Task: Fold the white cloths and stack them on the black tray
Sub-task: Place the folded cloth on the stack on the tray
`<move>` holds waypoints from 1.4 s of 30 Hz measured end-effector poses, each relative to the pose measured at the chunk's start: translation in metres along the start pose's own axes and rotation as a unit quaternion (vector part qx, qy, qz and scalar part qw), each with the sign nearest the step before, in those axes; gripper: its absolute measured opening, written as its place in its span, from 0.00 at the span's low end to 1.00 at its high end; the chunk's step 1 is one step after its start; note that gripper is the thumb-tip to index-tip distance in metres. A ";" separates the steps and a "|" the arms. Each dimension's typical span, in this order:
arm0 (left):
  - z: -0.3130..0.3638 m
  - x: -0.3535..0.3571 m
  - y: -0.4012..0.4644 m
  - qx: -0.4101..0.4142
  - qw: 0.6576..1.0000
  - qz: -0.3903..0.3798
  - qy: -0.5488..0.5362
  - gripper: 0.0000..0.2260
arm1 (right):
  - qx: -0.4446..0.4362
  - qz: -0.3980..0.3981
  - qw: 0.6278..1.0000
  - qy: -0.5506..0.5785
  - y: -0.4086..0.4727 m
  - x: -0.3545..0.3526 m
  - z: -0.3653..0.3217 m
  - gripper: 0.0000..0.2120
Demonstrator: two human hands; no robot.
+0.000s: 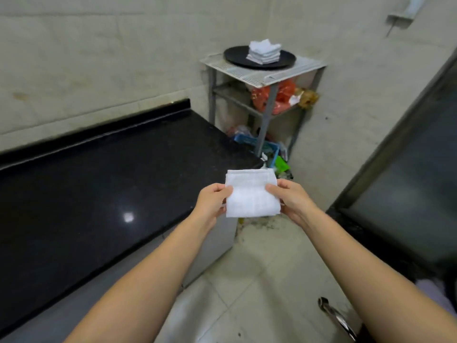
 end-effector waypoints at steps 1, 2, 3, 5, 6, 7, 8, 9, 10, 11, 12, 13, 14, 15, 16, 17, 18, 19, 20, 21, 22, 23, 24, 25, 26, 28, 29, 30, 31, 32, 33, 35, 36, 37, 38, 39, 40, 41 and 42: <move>0.006 0.022 0.010 0.003 1.000 -0.009 0.001 0.06 | -0.004 0.011 1.000 0.005 0.013 -0.018 -0.007 0.05; 0.013 0.042 0.021 0.007 1.000 -0.016 0.007 0.06 | -0.009 0.018 1.000 0.009 0.025 -0.033 -0.016 0.05; 0.021 0.060 0.033 0.012 1.000 -0.023 0.011 0.06 | -0.016 0.025 0.999 0.014 0.038 -0.046 -0.025 0.06; 0.040 0.090 0.062 0.024 0.999 -0.036 0.016 0.06 | -0.032 0.034 0.999 0.020 0.069 -0.066 -0.044 0.06; 0.051 0.103 0.077 0.032 0.999 -0.040 0.018 0.05 | -0.039 0.034 0.998 0.021 0.086 -0.074 -0.054 0.06; 0.063 0.115 0.093 0.041 0.998 -0.041 0.018 0.06 | -0.044 0.033 0.998 0.022 0.105 -0.079 -0.064 0.05; 0.075 0.126 0.110 0.053 0.998 -0.040 0.019 0.06 | -0.050 0.030 0.998 0.023 0.124 -0.083 -0.077 0.04; 0.089 0.136 0.129 0.066 0.997 -0.039 0.019 0.07 | -0.057 0.028 0.998 0.023 0.147 -0.086 -0.091 0.04; 0.104 0.146 0.147 0.080 0.996 -0.038 0.021 0.07 | -0.068 0.027 0.997 0.022 0.169 -0.088 -0.107 0.04; 0.121 0.154 0.166 0.095 0.995 -0.038 0.022 0.08 | -0.081 0.026 0.996 0.022 0.193 -0.088 -0.125 0.04; 0.139 0.163 0.186 0.109 0.993 -0.037 0.023 0.08 | -0.097 0.024 0.995 0.025 0.215 -0.087 -0.145 0.04; 0.159 0.171 0.206 0.124 0.991 -0.034 0.026 0.08 | -0.115 0.023 0.993 0.027 0.239 -0.087 -0.166 0.04; 0.179 0.180 0.226 0.139 0.989 -0.029 0.036 0.08 | -0.132 0.024 0.991 0.028 0.262 -0.088 -0.185 0.04; 0.199 0.188 0.245 0.155 0.987 -0.020 0.048 0.09 | -0.144 0.030 0.989 0.025 0.285 -0.089 -0.203 0.03; 0.220 0.196 0.263 0.174 0.983 -0.010 0.059 0.08 | -0.152 0.035 0.988 0.020 0.306 -0.091 -0.223 0.03; 0.240 0.205 0.279 0.195 0.979 -0.003 0.064 0.09 | -0.158 0.040 0.987 0.015 0.327 -0.093 -0.241 0.04; 0.257 0.214 0.294 0.214 0.974 0.000 0.069 0.10 | -0.162 0.047 0.986 0.004 0.345 -0.096 -0.257 0.04; 0.270 0.222 0.309 0.227 0.971 0.000 0.074 0.10 | -0.166 0.053 0.985 -0.012 0.363 -0.099 -0.270 0.05; 0.281 0.230 0.323 0.231 0.970 0.000 0.076 0.11 | -0.172 0.056 0.983 -0.029 0.378 -0.101 -0.283 0.04; 0.291 0.237 0.338 0.231 0.970 0.002 0.076 0.11 | -0.180 0.052 0.981 -0.043 0.395 -0.102 -0.296 0.04; 0.301 0.242 0.353 0.230 0.970 0.009 0.077 0.10 | -0.193 0.044 0.979 -0.058 0.411 -0.101 -0.309 0.02; 0.311 0.246 0.368 0.233 0.969 0.020 0.079 0.09 | -0.211 0.036 0.974 -0.075 0.429 -0.099 -0.323 0.01; 0.323 0.250 0.384 0.239 0.967 0.037 0.084 0.07 | -0.230 0.031 0.968 -0.092 0.446 -0.096 -0.338 0.02; 0.334 0.252 0.400 0.245 0.964 0.057 0.090 0.06 | -0.247 0.025 0.963 -0.105 0.465 -0.092 -0.353 0.02; 0.347 0.255 0.415 0.251 0.960 0.077 0.094 0.06 | -0.263 0.013 0.958 -0.110 0.484 -0.086 -0.367 0.04; 0.369 0.259 0.448 0.255 0.957 0.108 0.089 0.06 | -0.286 -0.005 0.951 -0.115 0.527 -0.072 -0.393 0.08; 0.380 0.260 0.463 0.253 0.956 0.124 0.082 0.05 | -0.291 -0.011 0.949 -0.124 0.548 -0.065 -0.405 0.09; 0.390 0.260 0.479 0.249 0.955 0.141 0.075 0.06 | -0.295 -0.019 0.946 -0.133 0.568 -0.056 -0.418 0.10; 0.399 0.260 0.495 0.243 0.955 0.155 0.068 0.07 | -0.298 -0.027 0.943 -0.143 0.588 -0.048 -0.430 0.10; 0.407 0.260 0.510 0.236 0.955 0.168 0.061 0.08 | -0.302 -0.034 0.940 -0.156 0.607 -0.041 -0.442 0.10; 0.413 0.259 0.526 0.226 0.956 0.180 0.055 0.09 | -0.302 -0.040 0.937 -0.172 0.626 -0.034 -0.451 0.11; 0.418 0.257 0.551 0.205 0.957 0.200 0.052 0.12 | -0.298 -0.067 0.929 -0.209 0.658 -0.021 -0.460 0.10; 0.417 0.256 0.561 0.195 0.957 0.207 0.055 0.13 | -0.297 -0.088 0.924 -0.224 0.672 -0.015 -0.460 0.08; 0.415 0.255 0.570 0.186 0.957 0.213 0.060 0.13 | -0.298 -0.104 0.919 -0.237 0.684 -0.009 -0.458 0.04; 0.411 0.254 0.577 0.179 0.957 0.216 0.067 0.14 | -0.303 -0.116 0.912 -0.251 0.693 -0.005 -0.454 0.05; 0.407 0.253 0.581 0.173 0.957 0.221 0.077 0.14 | -0.308 -0.124 0.906 -0.264 0.702 -0.002 -0.449 0.07; 0.402 0.253 0.584 0.168 0.955 0.227 0.089 0.14 | -0.307 -0.130 0.903 -0.273 0.708 0.000 -0.443 0.06; 0.397 0.253 0.586 0.163 0.953 0.233 0.101 0.14 | -0.304 -0.135 0.902 -0.276 0.713 0.000 -0.438 0.03; 0.394 0.252 0.588 0.160 0.952 0.238 0.109 0.13 | -0.300 -0.141 0.901 -0.281 0.717 0.001 -0.433 0.02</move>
Point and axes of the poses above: each hand's wrist, its own y-axis towards the middle knuckle, its own x-axis out of the palm, z = x × y, the point moved 7 cm from there along y, towards the middle knuckle, and after that the axes turned 5 degrees about z, right-handed, at the moved point
